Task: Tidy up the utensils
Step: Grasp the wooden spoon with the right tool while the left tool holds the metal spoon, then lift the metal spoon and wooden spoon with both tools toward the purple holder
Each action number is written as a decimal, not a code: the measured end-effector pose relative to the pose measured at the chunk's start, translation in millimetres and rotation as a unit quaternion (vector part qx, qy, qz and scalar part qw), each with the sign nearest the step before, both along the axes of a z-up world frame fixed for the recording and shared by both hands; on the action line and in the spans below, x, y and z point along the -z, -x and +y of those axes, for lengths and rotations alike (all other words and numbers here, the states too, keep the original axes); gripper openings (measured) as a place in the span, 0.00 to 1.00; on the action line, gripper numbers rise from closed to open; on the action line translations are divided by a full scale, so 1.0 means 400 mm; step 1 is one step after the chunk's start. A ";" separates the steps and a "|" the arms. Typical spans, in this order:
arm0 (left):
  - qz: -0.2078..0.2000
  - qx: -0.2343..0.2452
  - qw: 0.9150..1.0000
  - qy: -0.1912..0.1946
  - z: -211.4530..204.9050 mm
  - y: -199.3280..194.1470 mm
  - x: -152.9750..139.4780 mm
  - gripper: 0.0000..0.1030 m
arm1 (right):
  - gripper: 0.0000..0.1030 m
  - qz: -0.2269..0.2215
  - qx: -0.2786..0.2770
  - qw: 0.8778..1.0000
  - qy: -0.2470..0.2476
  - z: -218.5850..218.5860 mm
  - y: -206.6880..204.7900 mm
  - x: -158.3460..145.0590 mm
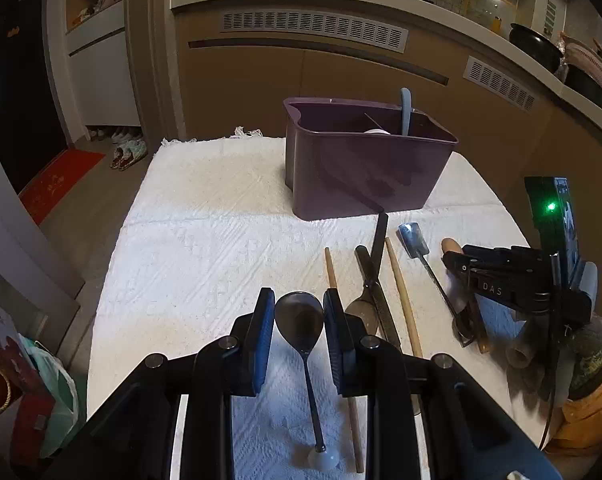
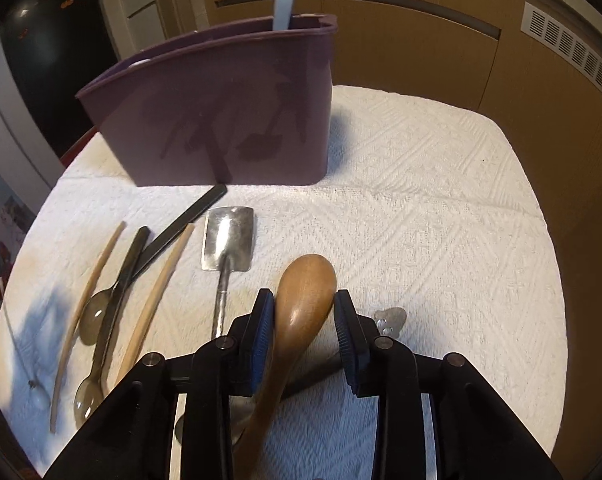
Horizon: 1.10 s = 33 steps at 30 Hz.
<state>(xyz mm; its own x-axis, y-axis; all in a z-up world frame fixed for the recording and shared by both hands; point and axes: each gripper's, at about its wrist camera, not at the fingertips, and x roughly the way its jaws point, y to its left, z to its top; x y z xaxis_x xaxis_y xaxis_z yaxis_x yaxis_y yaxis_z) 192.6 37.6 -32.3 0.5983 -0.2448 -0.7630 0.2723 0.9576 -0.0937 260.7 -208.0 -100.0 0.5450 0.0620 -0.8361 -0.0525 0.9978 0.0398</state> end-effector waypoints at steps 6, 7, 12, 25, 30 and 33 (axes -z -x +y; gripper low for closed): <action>0.009 -0.004 1.000 0.011 0.017 0.001 0.011 0.21 | 0.43 -0.001 -0.008 1.000 0.030 0.027 -0.020 0.005; 0.009 -0.004 1.000 0.011 0.015 0.001 0.012 0.21 | 0.40 0.000 -0.013 0.999 0.032 0.031 -0.022 0.004; 0.006 -0.005 1.000 0.010 0.013 0.007 0.008 0.21 | 0.31 -0.002 -0.023 0.999 0.033 0.036 -0.001 -0.008; -0.065 0.014 0.998 0.017 -0.022 0.058 -0.134 0.21 | 0.27 -0.144 -0.059 0.987 0.028 0.063 0.206 -0.270; -0.118 0.021 0.993 0.012 -0.048 0.064 -0.224 0.21 | 0.05 -0.182 -0.069 0.980 0.036 0.069 0.208 -0.356; -0.140 0.022 0.990 0.013 -0.055 0.066 -0.262 0.21 | 0.05 -0.194 -0.072 0.978 0.040 0.063 0.192 -0.387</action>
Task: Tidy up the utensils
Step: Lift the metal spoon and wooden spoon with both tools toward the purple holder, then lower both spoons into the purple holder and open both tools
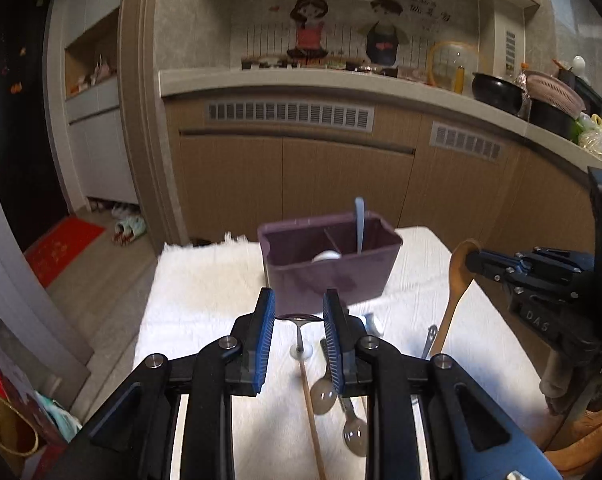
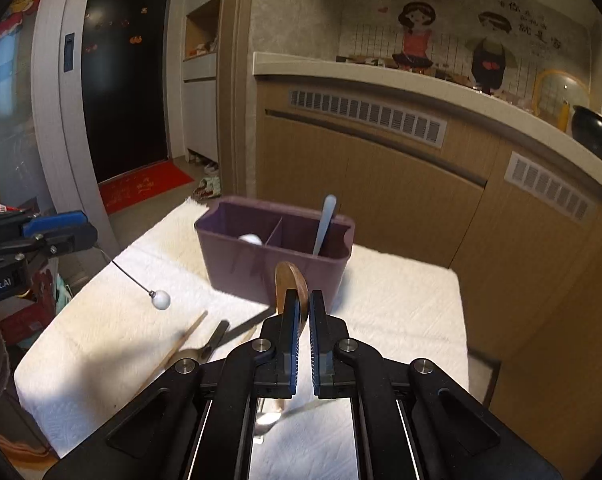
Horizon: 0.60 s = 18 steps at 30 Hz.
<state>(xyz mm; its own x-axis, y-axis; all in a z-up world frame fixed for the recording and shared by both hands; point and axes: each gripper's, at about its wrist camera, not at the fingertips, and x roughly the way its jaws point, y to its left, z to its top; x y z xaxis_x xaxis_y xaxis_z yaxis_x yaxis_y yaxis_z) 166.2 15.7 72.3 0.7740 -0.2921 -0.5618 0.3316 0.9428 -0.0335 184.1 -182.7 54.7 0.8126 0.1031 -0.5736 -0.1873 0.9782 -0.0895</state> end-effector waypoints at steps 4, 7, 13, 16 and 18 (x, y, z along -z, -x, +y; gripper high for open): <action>-0.004 -0.002 1.000 -0.002 0.001 -0.006 -0.010 0.21 | 0.05 0.012 0.002 1.000 -0.019 -0.025 -0.016 0.004; 0.008 -0.005 1.000 -0.001 0.002 -0.016 0.007 0.21 | 0.05 0.032 0.006 0.999 -0.041 -0.051 -0.026 0.024; 0.016 -0.008 1.000 0.004 0.011 -0.029 0.015 0.21 | 0.04 0.044 0.016 0.997 -0.057 -0.080 -0.018 0.041; 0.011 -0.005 1.000 0.007 0.008 -0.032 0.007 0.21 | 0.05 0.032 0.014 0.998 -0.054 -0.081 -0.011 0.022; 0.005 0.000 1.000 0.008 0.004 -0.033 -0.005 0.21 | 0.04 0.021 0.011 0.998 -0.052 -0.080 -0.004 0.001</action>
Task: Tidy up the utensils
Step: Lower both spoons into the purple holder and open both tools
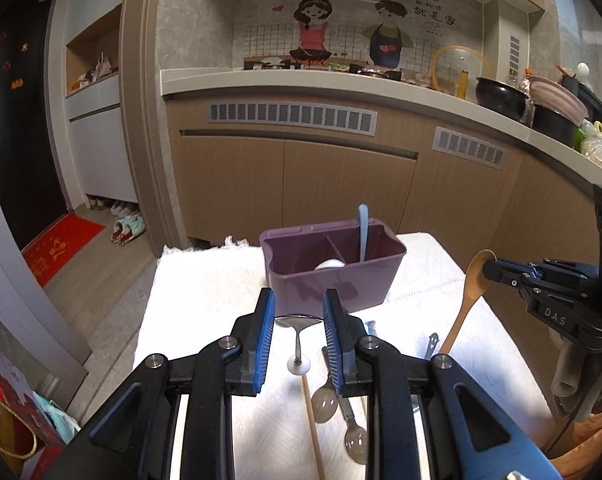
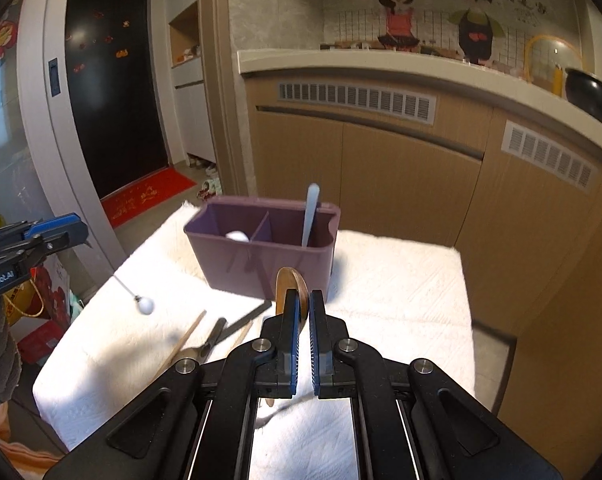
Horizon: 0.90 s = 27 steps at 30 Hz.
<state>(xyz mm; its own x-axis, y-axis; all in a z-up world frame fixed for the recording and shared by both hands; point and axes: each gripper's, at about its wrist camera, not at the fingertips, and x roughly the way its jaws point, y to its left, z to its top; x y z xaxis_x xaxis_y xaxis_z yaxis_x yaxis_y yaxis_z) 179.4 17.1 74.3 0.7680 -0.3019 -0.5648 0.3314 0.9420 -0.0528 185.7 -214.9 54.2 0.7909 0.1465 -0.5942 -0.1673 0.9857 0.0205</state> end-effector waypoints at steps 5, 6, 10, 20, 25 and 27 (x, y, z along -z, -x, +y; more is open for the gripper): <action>-0.024 0.012 1.000 -0.005 -0.025 -0.014 -0.046 0.21 | 0.04 -0.033 -0.010 0.999 0.009 0.013 0.001 -0.061; -0.033 0.013 0.999 -0.008 -0.032 -0.018 -0.060 0.21 | 0.04 -0.039 -0.011 0.999 0.012 0.015 -0.002 -0.073; -0.077 0.016 0.997 -0.015 -0.059 -0.050 -0.131 0.21 | 0.04 -0.076 -0.015 0.997 0.028 0.028 -0.027 -0.143; -0.106 0.021 0.994 0.006 -0.111 -0.229 -0.215 0.21 | 0.05 -0.133 0.000 0.989 0.059 0.049 -0.197 -0.258; -0.070 0.032 0.997 0.012 -0.138 -0.318 -0.165 0.21 | 0.05 -0.103 -0.002 0.993 0.065 0.054 -0.305 -0.202; -0.041 0.034 0.999 0.013 -0.147 -0.358 -0.116 0.21 | 0.05 -0.086 -0.002 0.994 0.065 0.056 -0.340 -0.162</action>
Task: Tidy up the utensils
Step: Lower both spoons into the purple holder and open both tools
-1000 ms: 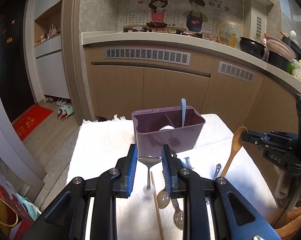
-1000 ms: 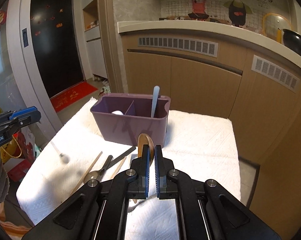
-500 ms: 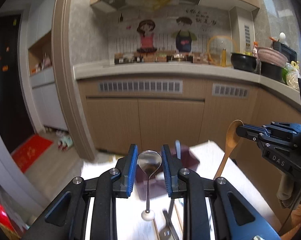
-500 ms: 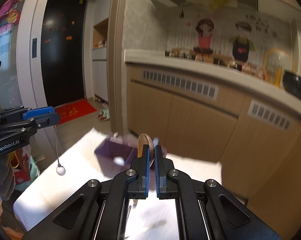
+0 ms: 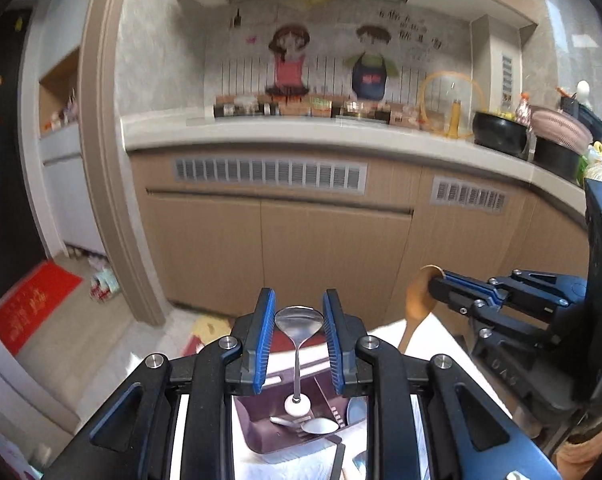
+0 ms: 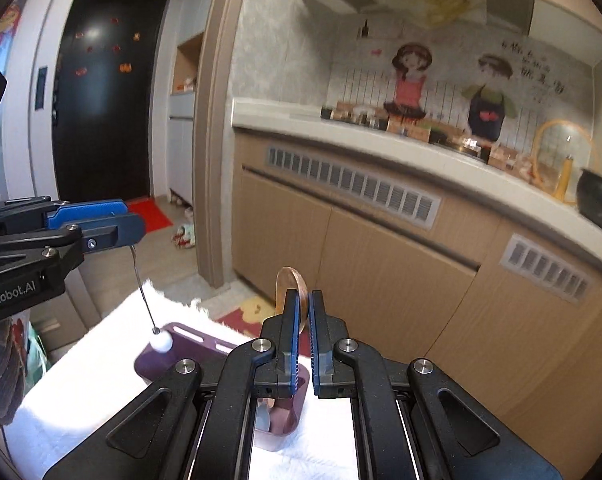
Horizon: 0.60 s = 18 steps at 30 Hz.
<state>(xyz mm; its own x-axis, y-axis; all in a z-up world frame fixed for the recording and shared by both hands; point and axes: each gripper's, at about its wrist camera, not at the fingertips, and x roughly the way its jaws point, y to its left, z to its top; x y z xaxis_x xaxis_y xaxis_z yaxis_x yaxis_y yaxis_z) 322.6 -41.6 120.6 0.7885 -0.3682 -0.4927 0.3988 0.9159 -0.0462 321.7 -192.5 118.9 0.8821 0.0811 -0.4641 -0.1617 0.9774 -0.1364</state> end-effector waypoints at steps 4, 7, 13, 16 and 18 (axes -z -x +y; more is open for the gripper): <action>0.057 -0.001 0.998 -0.008 -0.010 -0.058 0.103 0.21 | 0.05 0.043 -0.004 0.999 -0.004 0.002 -0.061 0.092; 0.098 -0.005 0.995 -0.011 -0.008 -0.087 0.179 0.21 | 0.05 0.087 -0.008 0.996 -0.018 0.000 -0.098 0.170; 0.135 -0.022 0.990 0.021 0.033 -0.090 0.235 0.48 | 0.09 0.155 -0.021 0.987 -0.039 -0.012 -0.131 0.274; 0.111 -0.035 0.993 0.031 0.062 -0.054 0.213 0.55 | 0.19 0.156 -0.016 0.986 -0.049 -0.026 -0.113 0.278; 0.099 -0.042 0.994 0.036 0.084 -0.028 0.198 0.60 | 0.23 0.146 -0.010 0.988 -0.056 -0.040 -0.092 0.267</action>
<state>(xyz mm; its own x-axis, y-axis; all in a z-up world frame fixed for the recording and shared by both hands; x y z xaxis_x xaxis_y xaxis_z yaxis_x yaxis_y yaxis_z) 333.6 -8.2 41.2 0.7077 -0.3445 -0.6168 0.2972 0.9372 -0.1823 358.6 -208.6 12.2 0.7095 0.1620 -0.6858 -0.1973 0.9800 0.0274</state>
